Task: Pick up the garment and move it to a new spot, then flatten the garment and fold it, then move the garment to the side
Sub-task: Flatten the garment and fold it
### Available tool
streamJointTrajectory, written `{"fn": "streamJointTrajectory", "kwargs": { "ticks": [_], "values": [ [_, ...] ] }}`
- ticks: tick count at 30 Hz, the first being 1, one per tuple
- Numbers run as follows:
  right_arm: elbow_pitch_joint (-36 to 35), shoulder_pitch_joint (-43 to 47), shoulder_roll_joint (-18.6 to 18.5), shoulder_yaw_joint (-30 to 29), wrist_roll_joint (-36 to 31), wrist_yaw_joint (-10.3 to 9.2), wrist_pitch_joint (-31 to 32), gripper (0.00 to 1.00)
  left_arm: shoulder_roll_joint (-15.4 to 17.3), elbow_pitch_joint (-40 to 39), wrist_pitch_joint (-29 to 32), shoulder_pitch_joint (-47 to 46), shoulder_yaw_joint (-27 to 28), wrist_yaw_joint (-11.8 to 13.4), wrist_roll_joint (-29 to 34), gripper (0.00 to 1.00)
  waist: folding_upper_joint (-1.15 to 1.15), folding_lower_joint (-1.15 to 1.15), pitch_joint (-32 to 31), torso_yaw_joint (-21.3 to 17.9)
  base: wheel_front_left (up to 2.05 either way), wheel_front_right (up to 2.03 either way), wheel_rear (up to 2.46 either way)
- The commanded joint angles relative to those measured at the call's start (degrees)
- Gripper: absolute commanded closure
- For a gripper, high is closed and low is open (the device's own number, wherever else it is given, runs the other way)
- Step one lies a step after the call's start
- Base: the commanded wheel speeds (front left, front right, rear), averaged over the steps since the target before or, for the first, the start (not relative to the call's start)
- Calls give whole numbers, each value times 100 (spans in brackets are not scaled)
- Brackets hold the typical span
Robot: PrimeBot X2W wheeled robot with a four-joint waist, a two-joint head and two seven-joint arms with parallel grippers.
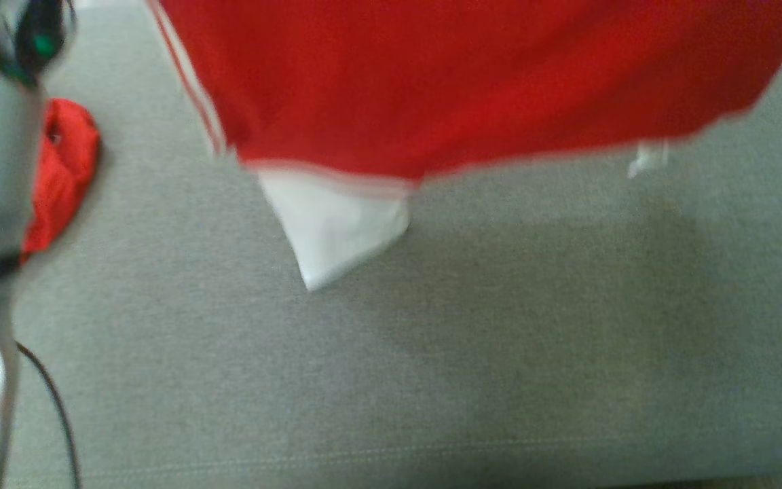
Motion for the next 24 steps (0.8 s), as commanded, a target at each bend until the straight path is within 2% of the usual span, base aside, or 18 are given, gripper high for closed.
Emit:
{"fn": "streamJointTrajectory", "kwargs": {
  "ticks": [1,5,13,14,17,24],
  "values": [
    [107,-563,-3,251,-133,-4,-227,100,268,125,-157,-666,44,-100,225,100,0,0,165,-134,0,0,0],
    [1349,-1682,78,590,-292,-4,-874,100,285,1027,-426,-1565,-226,-213,548,100,0,0,384,-211,0,0,0],
    [3394,-3389,311,913,-460,-4,-2347,100,91,2301,-574,-2802,-59,-177,652,100,0,0,895,-108,0,0,0],
    [3867,-3638,378,1038,-431,-4,-2526,100,-3,2393,-576,-2847,40,-175,587,100,0,0,1091,-60,0,0,0],
    [4559,-3793,482,1299,-362,-4,-2632,100,-125,2651,-578,-2689,122,-195,497,100,0,0,1321,-9,0,0,0],
    [5563,-3714,641,1864,-43,-4,-2879,100,-302,3278,-579,-2184,318,-264,270,100,0,0,1666,20,0,0,0]
  ]
}}
